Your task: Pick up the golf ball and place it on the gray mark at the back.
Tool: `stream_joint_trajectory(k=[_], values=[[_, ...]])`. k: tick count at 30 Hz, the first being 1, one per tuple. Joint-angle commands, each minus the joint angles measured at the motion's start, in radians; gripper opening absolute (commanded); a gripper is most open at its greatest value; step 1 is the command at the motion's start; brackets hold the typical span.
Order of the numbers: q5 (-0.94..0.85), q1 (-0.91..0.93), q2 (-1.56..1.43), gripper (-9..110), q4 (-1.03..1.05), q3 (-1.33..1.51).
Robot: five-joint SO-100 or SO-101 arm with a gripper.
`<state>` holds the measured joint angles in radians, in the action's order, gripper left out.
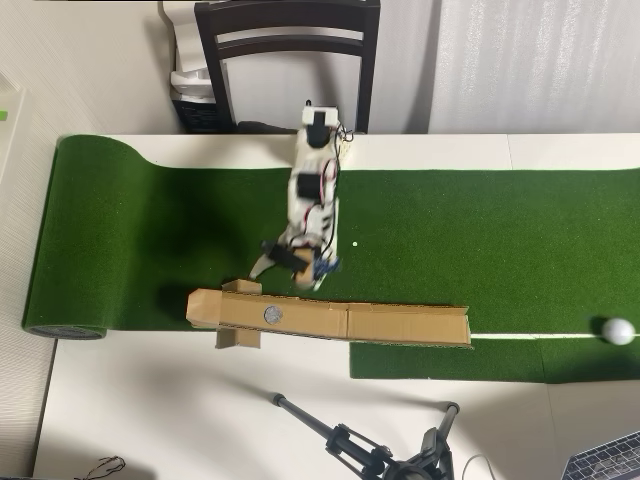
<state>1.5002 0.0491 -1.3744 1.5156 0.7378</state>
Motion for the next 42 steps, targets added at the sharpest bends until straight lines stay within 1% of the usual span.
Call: stream_joint_trajectory(k=[1,5,8,16,29,34,42], values=[[-0.002,-0.003,-0.245,67,0.061,-0.095],[-0.002,-0.003,-0.39,67,0.175,-0.08],[-0.003,-0.005,-0.492,67,0.178,0.008],[0.008,0.008,-0.867,67,0.178,0.348],[0.012,0.009,-1.543,67,0.173,1.022],[0.003,-0.003,-1.724,67,0.078,1.258],[0.011,-0.006,-1.947,67,-0.16,1.637]])
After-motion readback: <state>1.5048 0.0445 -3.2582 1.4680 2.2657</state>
